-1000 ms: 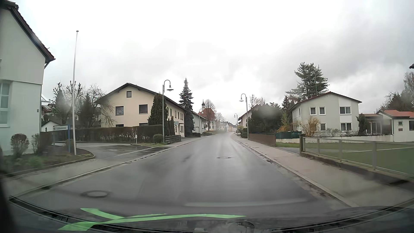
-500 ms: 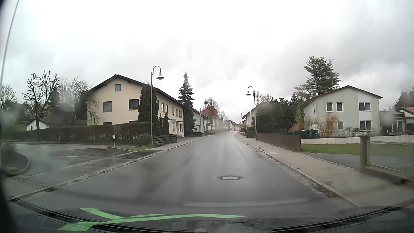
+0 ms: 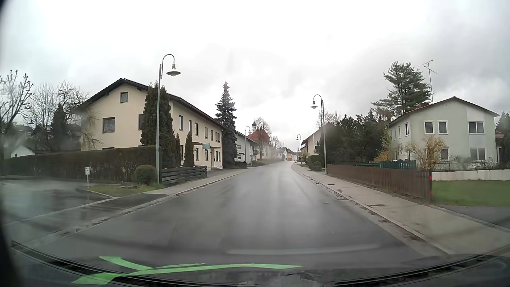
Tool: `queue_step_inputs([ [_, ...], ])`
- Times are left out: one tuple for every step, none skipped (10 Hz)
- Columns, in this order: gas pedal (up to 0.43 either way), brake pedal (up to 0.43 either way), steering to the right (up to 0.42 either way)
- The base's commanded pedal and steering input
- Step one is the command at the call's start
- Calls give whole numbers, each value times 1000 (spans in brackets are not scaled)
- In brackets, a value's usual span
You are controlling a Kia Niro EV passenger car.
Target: Follow the waypoints while adhering to traffic rules and regulations
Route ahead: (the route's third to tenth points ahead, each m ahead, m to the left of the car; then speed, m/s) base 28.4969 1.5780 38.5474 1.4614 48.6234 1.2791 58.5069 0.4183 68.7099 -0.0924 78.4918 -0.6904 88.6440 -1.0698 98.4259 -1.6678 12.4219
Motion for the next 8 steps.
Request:
queue_step_inputs([
  [98, 0, -1],
  [98, 0, -1],
  [98, 0, 0],
  [98, 0, 0],
  [87, 0, 0],
  [79, 0, 0],
  [79, 0, 1],
  [79, 0, 1],
])
